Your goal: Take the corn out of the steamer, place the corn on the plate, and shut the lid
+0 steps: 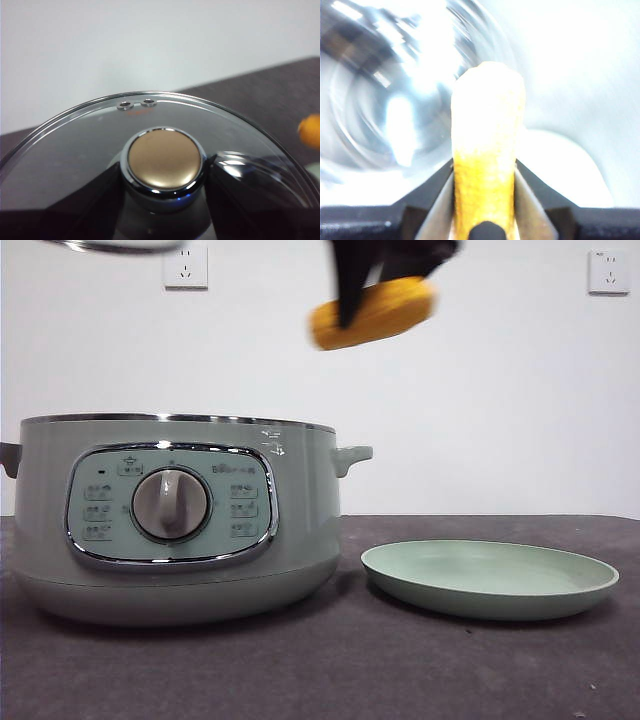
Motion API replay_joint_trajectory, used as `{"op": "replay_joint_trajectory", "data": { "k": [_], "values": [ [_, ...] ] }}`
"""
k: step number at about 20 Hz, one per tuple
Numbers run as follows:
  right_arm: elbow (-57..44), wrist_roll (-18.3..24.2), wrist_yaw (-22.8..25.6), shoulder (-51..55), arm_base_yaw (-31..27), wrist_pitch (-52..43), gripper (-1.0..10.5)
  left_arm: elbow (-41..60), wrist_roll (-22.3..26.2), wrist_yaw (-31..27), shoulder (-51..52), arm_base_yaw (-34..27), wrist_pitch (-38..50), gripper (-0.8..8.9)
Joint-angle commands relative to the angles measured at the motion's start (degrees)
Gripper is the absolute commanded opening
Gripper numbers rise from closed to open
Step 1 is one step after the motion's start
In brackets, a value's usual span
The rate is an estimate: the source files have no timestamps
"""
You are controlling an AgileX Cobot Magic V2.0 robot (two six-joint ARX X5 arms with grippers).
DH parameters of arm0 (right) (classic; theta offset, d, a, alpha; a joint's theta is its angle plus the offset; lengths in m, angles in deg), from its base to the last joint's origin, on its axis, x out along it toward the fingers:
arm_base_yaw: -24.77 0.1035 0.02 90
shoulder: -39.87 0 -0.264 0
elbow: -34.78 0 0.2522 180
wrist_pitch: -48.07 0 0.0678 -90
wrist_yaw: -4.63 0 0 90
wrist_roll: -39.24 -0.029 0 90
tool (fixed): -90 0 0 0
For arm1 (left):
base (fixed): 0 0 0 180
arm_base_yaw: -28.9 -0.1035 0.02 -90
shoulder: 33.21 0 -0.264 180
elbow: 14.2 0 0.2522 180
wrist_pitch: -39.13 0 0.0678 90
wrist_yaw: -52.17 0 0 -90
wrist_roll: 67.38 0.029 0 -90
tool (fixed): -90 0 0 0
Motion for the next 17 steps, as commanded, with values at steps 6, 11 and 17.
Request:
{"op": "replay_joint_trajectory", "data": {
  "k": [6, 11, 17],
  "values": [
    [-4.0, -5.5, 0.2, 1.7, -8.7, 10.6, -0.1, -0.5, -1.9, 10.4, -7.0, 0.2, 6.3, -0.09],
    [-18.0, -6.5, 0.2, 1.7, -9.4, -0.4, -0.1, -0.5, -1.9, 11.4, -7.9, 0.2, 6.6, -0.09],
    [-36.3, -7.9, 1.0, 1.7, -9.3, -23.8, -0.1, -0.5, -1.9, 11.4, -7.9, 0.2, 6.6, -0.09]
  ]
}}
